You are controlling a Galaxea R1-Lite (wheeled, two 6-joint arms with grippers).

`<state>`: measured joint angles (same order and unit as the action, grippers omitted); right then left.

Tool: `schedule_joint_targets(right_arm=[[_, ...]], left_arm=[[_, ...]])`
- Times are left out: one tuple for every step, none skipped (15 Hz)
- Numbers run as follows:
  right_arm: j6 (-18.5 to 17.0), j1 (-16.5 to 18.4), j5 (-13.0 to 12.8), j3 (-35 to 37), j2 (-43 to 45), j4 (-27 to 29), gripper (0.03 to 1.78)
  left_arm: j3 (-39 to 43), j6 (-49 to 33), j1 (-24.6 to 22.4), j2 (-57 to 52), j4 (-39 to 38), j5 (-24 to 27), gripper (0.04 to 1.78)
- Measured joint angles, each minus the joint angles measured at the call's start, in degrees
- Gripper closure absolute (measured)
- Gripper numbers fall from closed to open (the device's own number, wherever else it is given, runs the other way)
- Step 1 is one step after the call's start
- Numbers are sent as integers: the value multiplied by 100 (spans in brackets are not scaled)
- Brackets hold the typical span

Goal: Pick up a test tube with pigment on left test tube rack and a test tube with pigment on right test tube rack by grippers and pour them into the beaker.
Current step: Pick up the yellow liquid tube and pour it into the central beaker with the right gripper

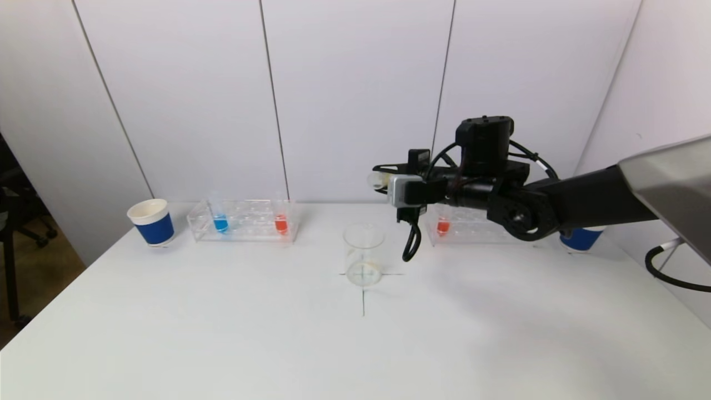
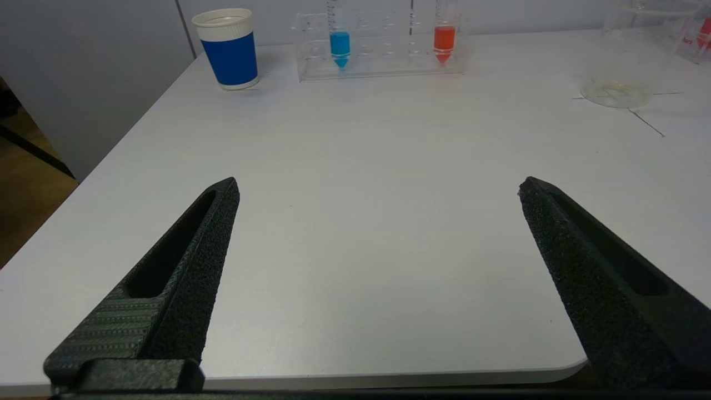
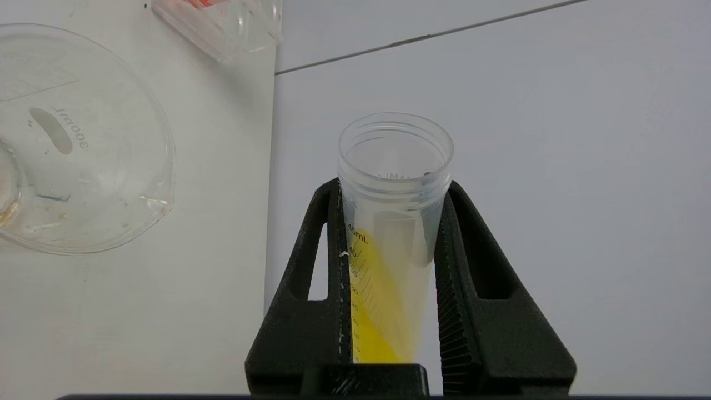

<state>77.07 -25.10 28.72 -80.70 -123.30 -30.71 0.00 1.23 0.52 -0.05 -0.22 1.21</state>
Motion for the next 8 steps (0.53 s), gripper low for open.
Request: schedule_joint_targets(right_arm=[[5,-1,0,2,-16,-16,132],[7,0,0,6,-27,-24,132],[9,0,5,9,-33,-29,132],[7,-4,7,9,-40,-33,132],[9,-11,9,11,-41,-33,132],[16,-17,9,16,-44,-43,132],[41,-20,9,33,-49,-54,132],[101,-20,7,57,-55,-57,132]], left_arm=[[0,0,0,0,0,2,6],[0,0,0,0,-2,0,6],[0,0,-1,0,-2,0,6],[0,-2,-4,0,0,2,6],[0,2,-4,0,-2,0,6],[0,2,-4,0,-2,0,6],[0,0,-1,0,-2,0,6],[0,0,0,0,-2,2,6]])
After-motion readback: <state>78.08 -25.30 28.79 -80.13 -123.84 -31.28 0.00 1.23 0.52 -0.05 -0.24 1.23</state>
